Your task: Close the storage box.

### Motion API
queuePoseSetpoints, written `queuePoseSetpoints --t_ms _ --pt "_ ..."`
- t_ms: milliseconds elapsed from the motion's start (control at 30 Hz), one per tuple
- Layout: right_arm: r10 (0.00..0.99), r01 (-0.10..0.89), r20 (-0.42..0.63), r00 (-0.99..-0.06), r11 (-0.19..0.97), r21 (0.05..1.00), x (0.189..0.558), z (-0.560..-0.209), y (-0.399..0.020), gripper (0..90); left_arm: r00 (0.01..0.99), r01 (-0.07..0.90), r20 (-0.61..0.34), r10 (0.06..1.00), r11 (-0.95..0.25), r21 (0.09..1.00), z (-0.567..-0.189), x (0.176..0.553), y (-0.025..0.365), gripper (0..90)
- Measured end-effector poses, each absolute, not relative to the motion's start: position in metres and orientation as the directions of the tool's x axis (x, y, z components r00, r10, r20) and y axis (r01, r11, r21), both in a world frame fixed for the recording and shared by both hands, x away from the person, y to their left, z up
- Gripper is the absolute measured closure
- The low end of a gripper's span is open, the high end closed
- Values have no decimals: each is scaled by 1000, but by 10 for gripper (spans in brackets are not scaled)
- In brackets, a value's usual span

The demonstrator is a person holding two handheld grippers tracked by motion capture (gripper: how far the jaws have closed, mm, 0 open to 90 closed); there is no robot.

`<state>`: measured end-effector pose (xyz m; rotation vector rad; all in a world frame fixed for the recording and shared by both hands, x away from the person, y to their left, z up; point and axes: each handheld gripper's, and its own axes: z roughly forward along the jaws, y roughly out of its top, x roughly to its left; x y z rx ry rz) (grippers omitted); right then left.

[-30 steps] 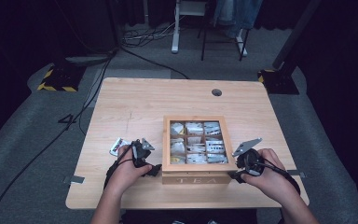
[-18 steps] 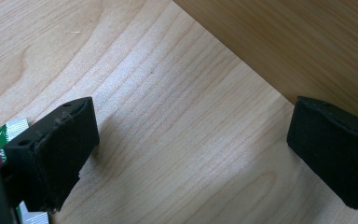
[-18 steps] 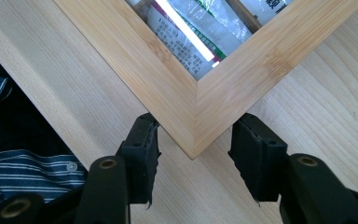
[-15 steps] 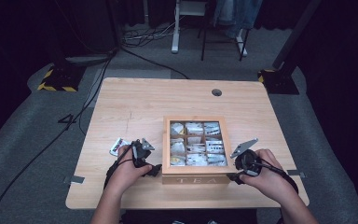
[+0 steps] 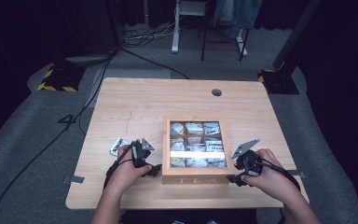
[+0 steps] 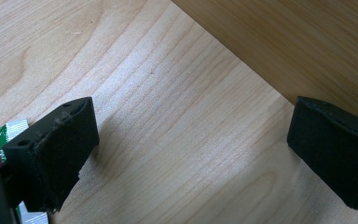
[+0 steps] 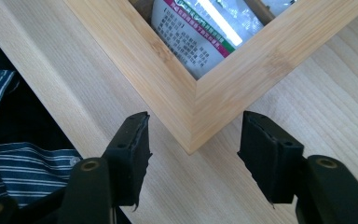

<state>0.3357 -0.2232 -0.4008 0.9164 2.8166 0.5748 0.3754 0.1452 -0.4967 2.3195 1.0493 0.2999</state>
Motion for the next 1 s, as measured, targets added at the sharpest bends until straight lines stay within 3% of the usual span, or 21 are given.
queuePoseSetpoints --t_ms 267,433,600,1000 --pt "563 507 20 -826 728 462 343 -393 -237 297 672 604 -26 740 -528 597 -498 374 147 23" --pt "516 488 105 -850 698 524 350 -390 -250 275 678 600 -28 735 -531 598 -498 374 148 21" --pt "575 488 69 -815 618 617 359 -386 -263 271 677 592 -23 736 -525 612 -500 374 149 15" --pt "704 495 2 -710 498 712 378 -394 -285 272 687 557 -27 726 -503 661 -505 376 153 3"
